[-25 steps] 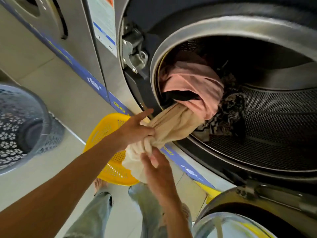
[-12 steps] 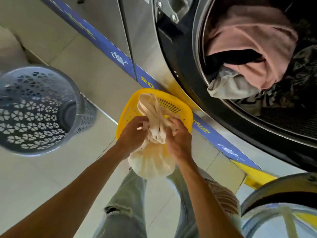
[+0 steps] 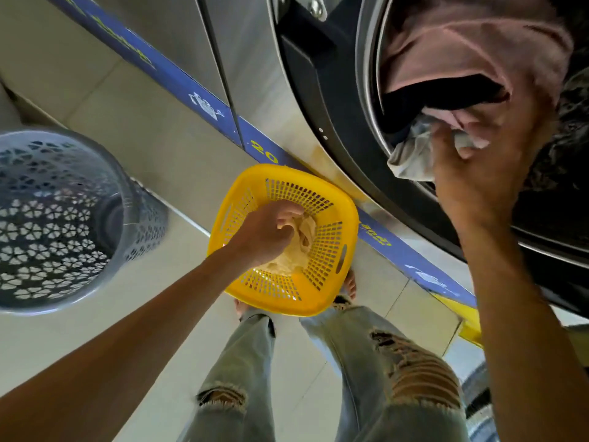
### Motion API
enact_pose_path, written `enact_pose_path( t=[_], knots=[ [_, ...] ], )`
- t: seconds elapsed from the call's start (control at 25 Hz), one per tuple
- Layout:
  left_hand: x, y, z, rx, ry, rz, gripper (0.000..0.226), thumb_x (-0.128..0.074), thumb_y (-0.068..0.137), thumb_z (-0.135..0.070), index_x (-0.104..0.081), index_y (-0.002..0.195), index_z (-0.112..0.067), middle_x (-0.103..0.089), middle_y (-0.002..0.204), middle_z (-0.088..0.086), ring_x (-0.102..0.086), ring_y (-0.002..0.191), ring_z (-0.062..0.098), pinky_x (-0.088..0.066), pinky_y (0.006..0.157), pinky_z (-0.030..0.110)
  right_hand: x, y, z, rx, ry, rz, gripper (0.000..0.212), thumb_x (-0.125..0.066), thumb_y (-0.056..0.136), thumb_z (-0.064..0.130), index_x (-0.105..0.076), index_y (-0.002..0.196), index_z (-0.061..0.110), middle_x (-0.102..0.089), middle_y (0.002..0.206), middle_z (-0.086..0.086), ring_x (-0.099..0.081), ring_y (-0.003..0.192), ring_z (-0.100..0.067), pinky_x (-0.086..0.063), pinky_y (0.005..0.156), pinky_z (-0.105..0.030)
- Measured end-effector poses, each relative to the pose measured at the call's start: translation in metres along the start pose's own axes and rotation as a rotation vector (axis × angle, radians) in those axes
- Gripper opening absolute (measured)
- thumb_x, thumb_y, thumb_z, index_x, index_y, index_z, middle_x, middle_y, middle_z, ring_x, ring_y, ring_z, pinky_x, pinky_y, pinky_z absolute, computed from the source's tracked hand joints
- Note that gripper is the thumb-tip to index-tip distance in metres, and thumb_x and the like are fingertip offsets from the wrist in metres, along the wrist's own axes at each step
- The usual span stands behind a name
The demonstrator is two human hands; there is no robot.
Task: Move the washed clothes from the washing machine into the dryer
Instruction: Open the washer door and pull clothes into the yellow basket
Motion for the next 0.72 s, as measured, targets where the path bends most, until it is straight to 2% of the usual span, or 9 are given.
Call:
enact_pose_path(
  t=[0.08,0.12,0.16,0.2,0.28,0.4,0.52,0.6,0.72],
  knots=[
    [-0.002,0.006,-0.013,-0.044,-0.032,0.009,0.043,-0.048,0.088,0.006,-0.06,0.125,-0.012,-0.062,0.119,-0.002,-0.055,0.115,0.006,-0.038,0.094,0.013,-0.019,0.041,-0.01,-0.094,-0.14,0.186,0.1,-0.075,0.068,0.046,-0.028,0.152,0.02,-0.03,0.152,-0.017,-0.044,0.134,-0.026,-0.036,0.111,-0.018],
    [-0.003,0.008,-0.021,-0.065,-0.052,0.009,0.042,-0.047,0.089,0.006,-0.06,0.125,-0.011,-0.062,0.12,-0.001,-0.055,0.117,0.007,-0.04,0.096,0.016,-0.028,0.049,-0.014,-0.137,-0.126,0.253,0.102,-0.077,0.064,0.044,-0.03,0.151,0.02,-0.036,0.15,-0.015,-0.048,0.128,-0.021,-0.036,0.103,-0.007],
    [-0.003,0.01,-0.029,-0.083,-0.076,0.006,0.04,-0.047,0.09,0.005,-0.06,0.125,-0.011,-0.063,0.122,0.0,-0.056,0.12,0.01,-0.041,0.099,0.019,-0.032,0.05,-0.015,-0.171,-0.116,0.257,0.094,-0.078,0.064,0.037,-0.038,0.147,0.018,-0.046,0.143,-0.013,-0.054,0.115,-0.016,-0.034,0.087,0.004],
    [-0.004,0.012,-0.035,-0.091,-0.107,-0.002,0.037,-0.049,0.092,0.001,-0.061,0.123,-0.013,-0.064,0.123,0.001,-0.058,0.12,0.012,-0.044,0.1,0.024,-0.032,0.047,-0.012,-0.199,-0.105,0.221,0.079,-0.078,0.068,0.031,-0.048,0.139,0.016,-0.056,0.132,-0.01,-0.056,0.102,-0.013,-0.032,0.074,0.007],
    [-0.002,0.011,-0.049,-0.062,-0.201,-0.01,0.028,-0.054,0.096,-0.017,-0.062,0.122,-0.02,-0.066,0.122,0.001,-0.062,0.113,0.014,-0.051,0.097,0.034,-0.028,0.027,0.002,-0.224,-0.091,0.139,0.051,-0.073,0.077,0.027,-0.059,0.125,0.017,-0.065,0.107,0.001,-0.06,0.089,-0.01,-0.038,0.07,-0.005],
    [0.002,0.003,-0.071,0.077,-0.514,0.015,0.037,-0.057,0.088,-0.056,-0.058,0.122,-0.04,-0.065,0.119,0.0,-0.066,0.107,0.017,-0.06,0.081,0.043,-0.03,-0.025,0.029,-0.31,0.075,0.233,0.029,-0.069,0.083,0.032,-0.063,0.11,0.024,-0.061,0.077,0.02,-0.055,0.068,0.011,-0.041,0.066,-0.016],
    [0.004,0.001,-0.089,0.1,-0.715,0.094,0.067,-0.058,0.068,-0.079,-0.045,0.129,-0.056,-0.064,0.123,-0.004,-0.067,0.108,0.019,-0.058,0.084,0.049,-0.025,-0.069,0.05,-0.375,0.156,0.309,0.026,-0.07,0.082,0.035,-0.06,0.105,0.028,-0.064,0.08,0.023,-0.058,0.073,0.004,-0.042,0.06,-0.014],
    [0.001,0.003,-0.103,0.061,-0.78,0.206,0.071,-0.067,0.069,-0.069,-0.039,0.133,-0.057,-0.067,0.124,-0.004,-0.069,0.103,0.023,-0.056,0.085,0.051,-0.021,-0.091,0.057,-0.402,0.225,0.393,0.026,-0.072,0.081,0.036,-0.061,0.104,0.03,-0.067,0.088,0.018,-0.063,0.077,-0.002,-0.049,0.063,-0.018],
    [-0.01,-0.001,-0.119,-0.02,-0.708,0.346,0.065,-0.074,0.081,-0.018,-0.047,0.133,-0.046,-0.071,0.118,-0.002,-0.071,0.097,0.027,-0.059,0.07,0.039,-0.023,-0.122,0.053,-0.382,0.22,0.529,0.017,-0.071,0.081,0.023,-0.063,0.096,0.024,-0.068,0.081,0.009,-0.062,0.071,-0.01,-0.051,0.064,-0.029]
  ],
)
Point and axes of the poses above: each hand's wrist, its own y-axis towards the middle knuckle, its own x-axis out of the back of the hand, z = x × y, the point moved 5 cm from there along y, towards the middle knuckle
